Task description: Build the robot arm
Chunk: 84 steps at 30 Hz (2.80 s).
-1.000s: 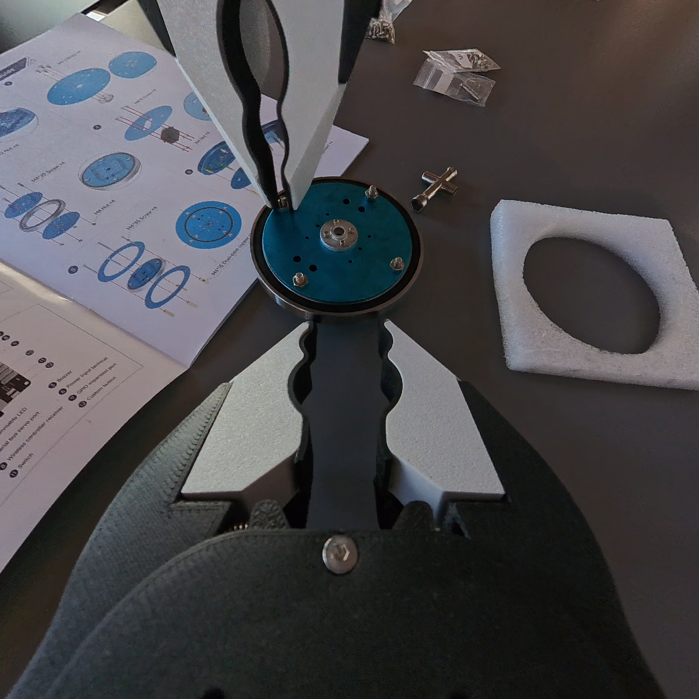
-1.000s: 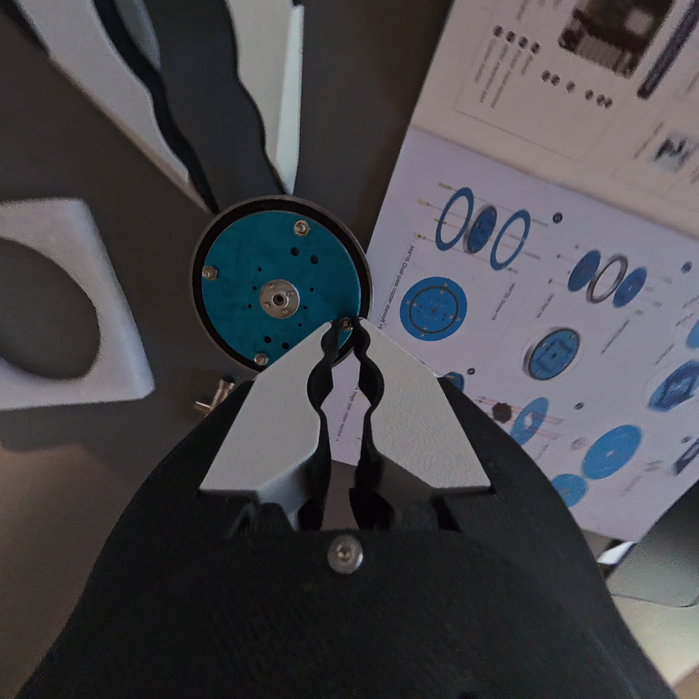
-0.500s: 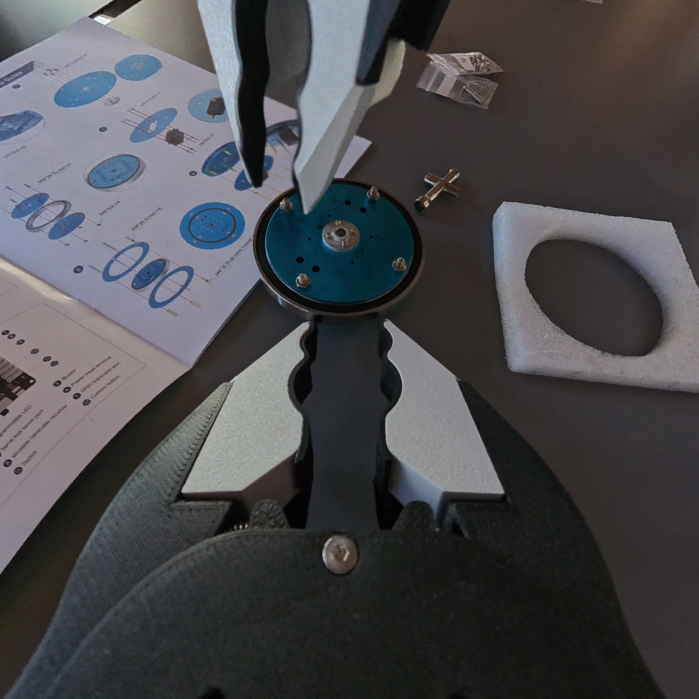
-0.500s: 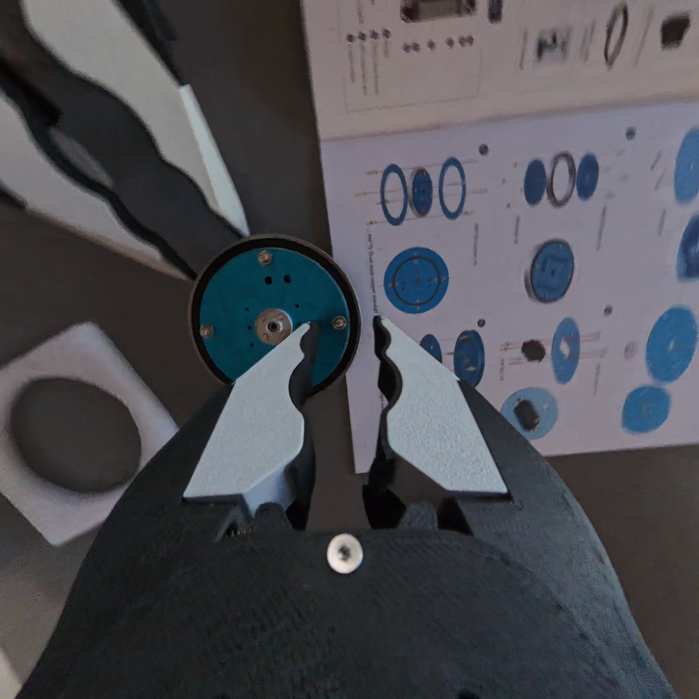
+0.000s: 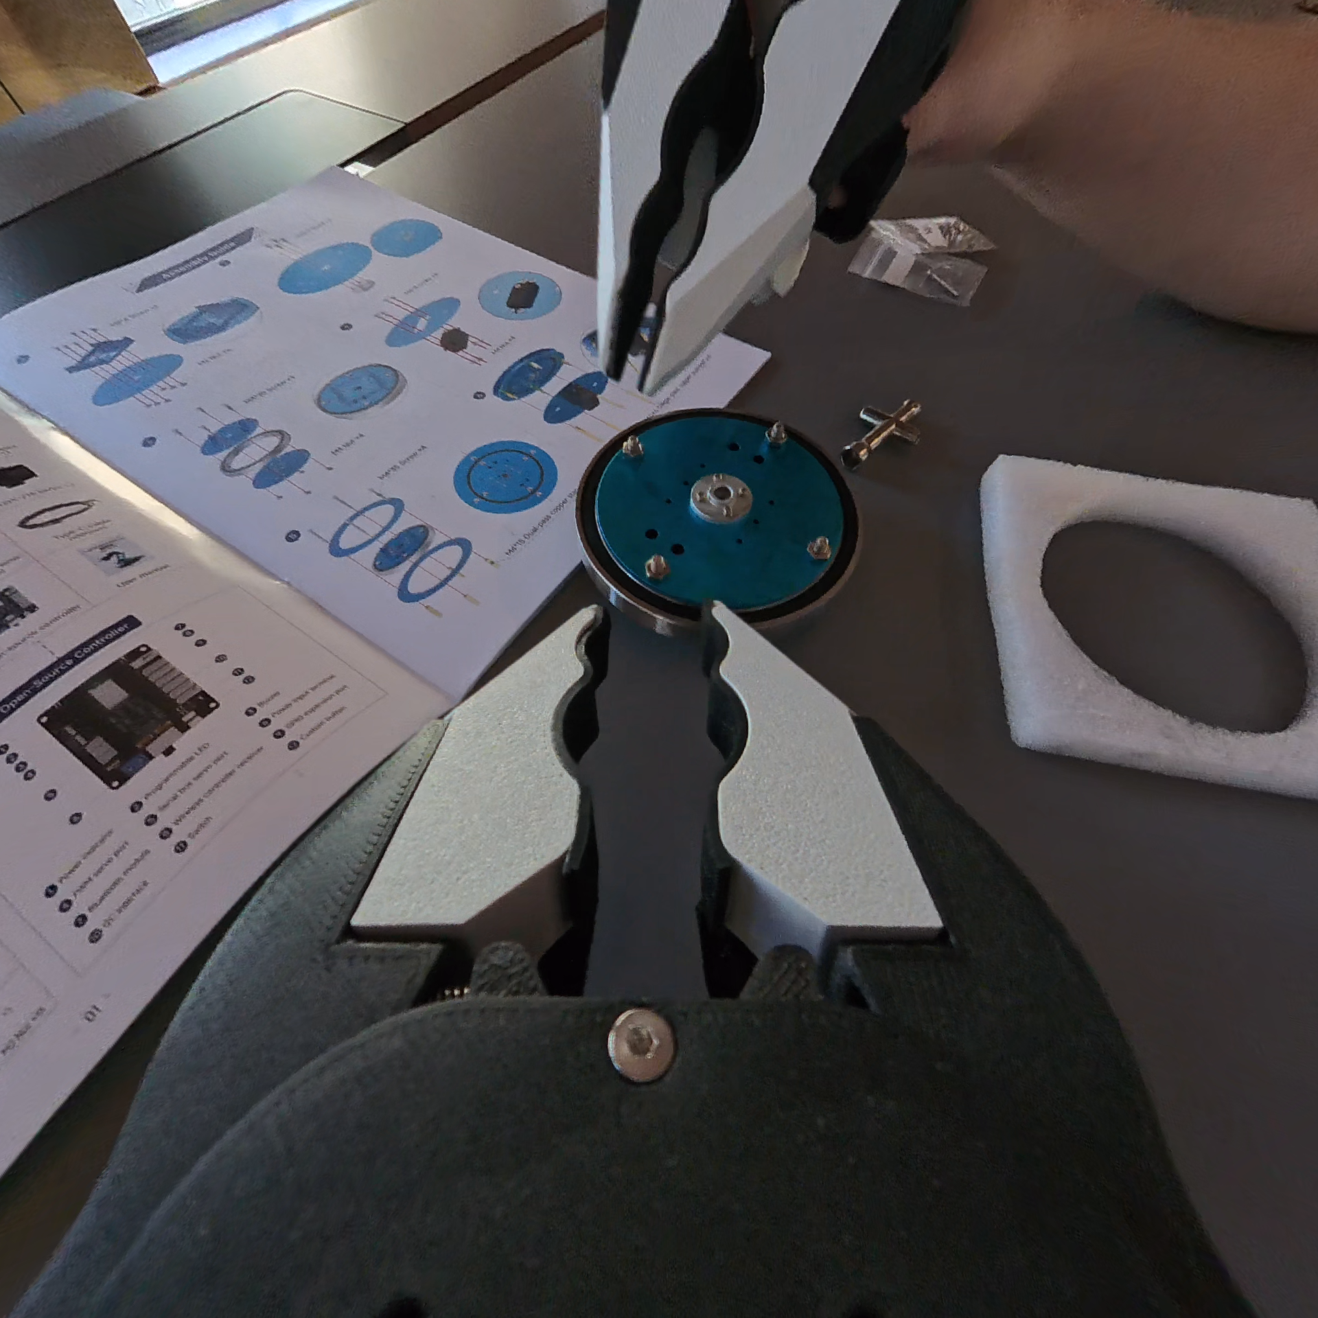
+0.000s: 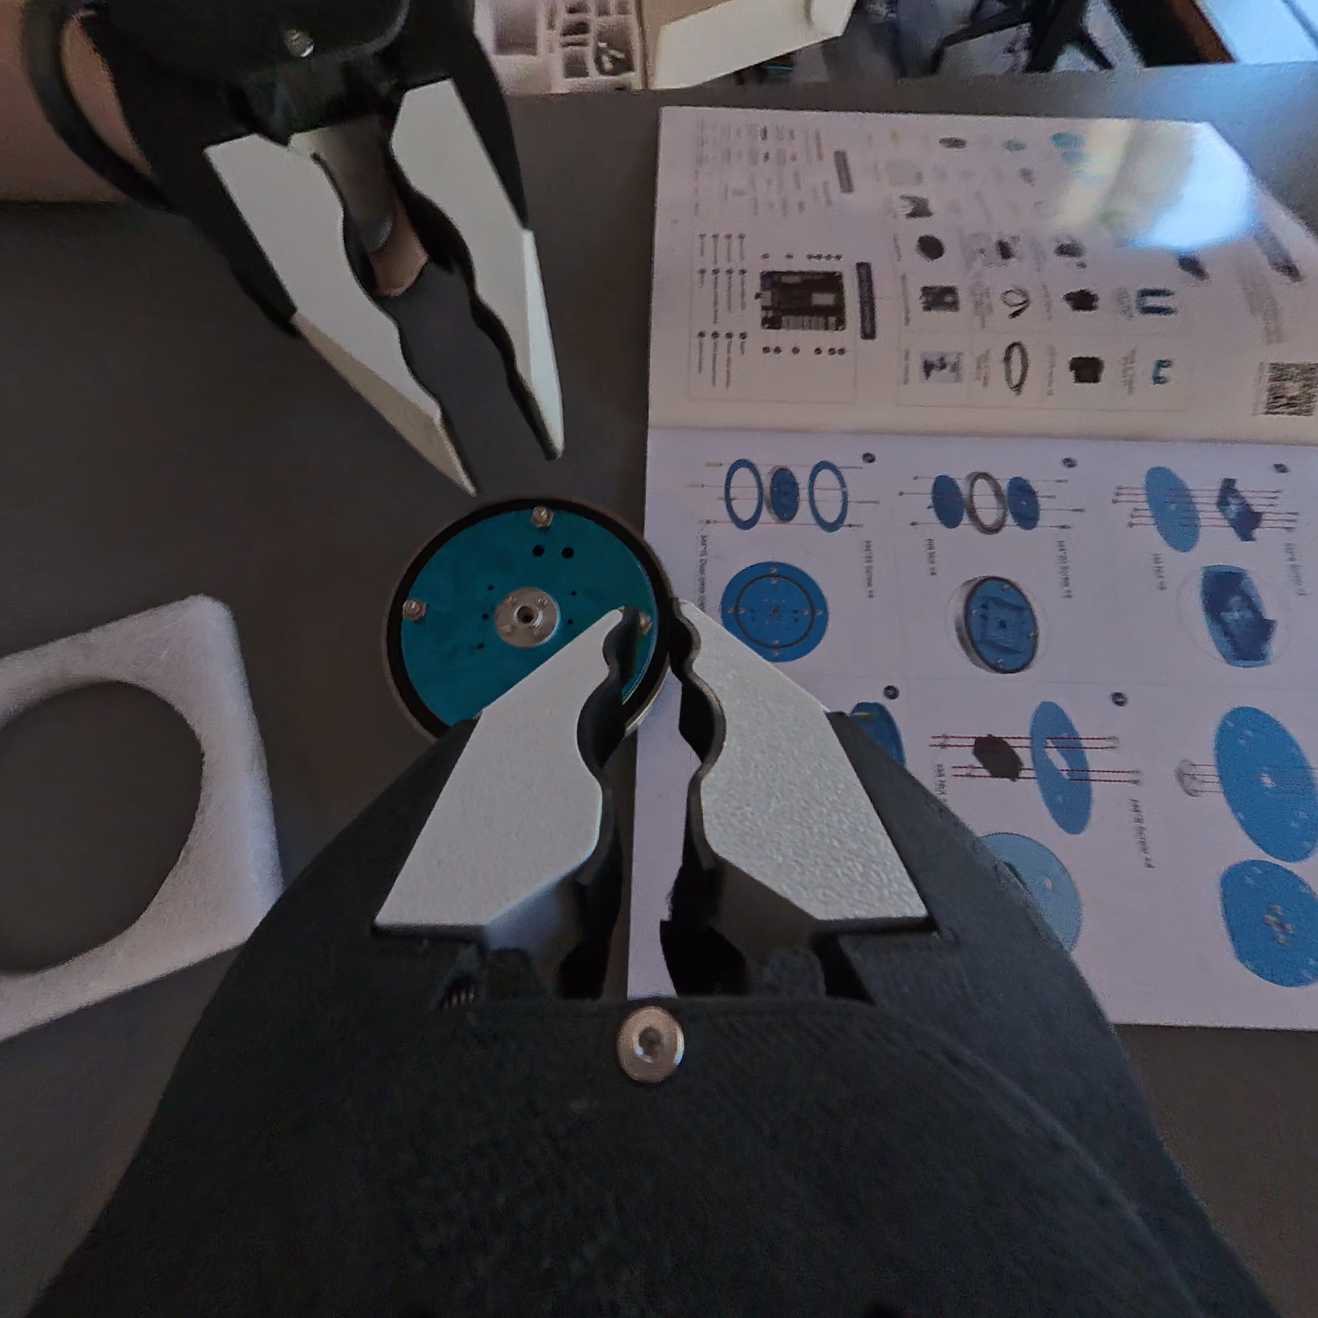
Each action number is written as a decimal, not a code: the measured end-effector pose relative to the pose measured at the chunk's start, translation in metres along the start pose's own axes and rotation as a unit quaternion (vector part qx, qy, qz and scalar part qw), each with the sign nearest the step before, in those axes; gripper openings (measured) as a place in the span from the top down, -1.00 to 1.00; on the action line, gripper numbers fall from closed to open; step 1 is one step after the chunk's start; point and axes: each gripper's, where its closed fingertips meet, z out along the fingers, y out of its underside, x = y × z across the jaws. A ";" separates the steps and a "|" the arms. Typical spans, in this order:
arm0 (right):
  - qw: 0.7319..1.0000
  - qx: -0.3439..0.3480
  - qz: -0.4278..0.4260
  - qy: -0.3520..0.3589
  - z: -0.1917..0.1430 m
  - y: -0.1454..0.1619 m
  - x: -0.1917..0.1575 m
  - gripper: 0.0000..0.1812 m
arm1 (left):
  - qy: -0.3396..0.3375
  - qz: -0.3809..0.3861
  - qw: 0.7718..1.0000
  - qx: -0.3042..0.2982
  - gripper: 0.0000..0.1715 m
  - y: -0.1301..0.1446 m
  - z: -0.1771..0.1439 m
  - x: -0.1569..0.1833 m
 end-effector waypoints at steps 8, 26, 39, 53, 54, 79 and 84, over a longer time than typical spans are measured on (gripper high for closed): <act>0.995 0.070 0.018 0.065 -0.005 -0.001 0.019 0.88 | 0.014 -0.016 1.000 -0.010 0.68 -0.026 0.012 -0.005; 0.953 0.053 -0.274 0.119 -0.037 0.025 -0.054 0.35 | -0.133 0.535 0.829 -0.099 0.38 -0.006 0.003 0.000; 0.854 -0.071 -0.458 0.237 0.003 0.037 -0.059 0.72 | -0.173 0.725 0.664 -0.056 0.77 0.008 0.027 0.007; 0.859 -0.056 -0.448 0.243 -0.011 0.012 -0.071 0.86 | -0.175 0.672 0.716 -0.071 0.82 -0.002 0.005 0.027; 0.865 -0.052 -0.440 0.234 -0.014 0.008 -0.072 0.86 | -0.177 0.663 0.723 -0.075 0.82 -0.005 0.001 0.028; 0.968 0.045 -0.014 -0.247 -0.012 -0.012 -0.089 0.87 | 0.155 0.024 0.986 -0.064 0.69 -0.008 -0.033 0.068; 0.972 0.045 -0.026 -0.230 -0.012 -0.013 -0.089 0.87 | 0.123 -0.012 0.992 -0.024 0.59 -0.028 -0.032 0.060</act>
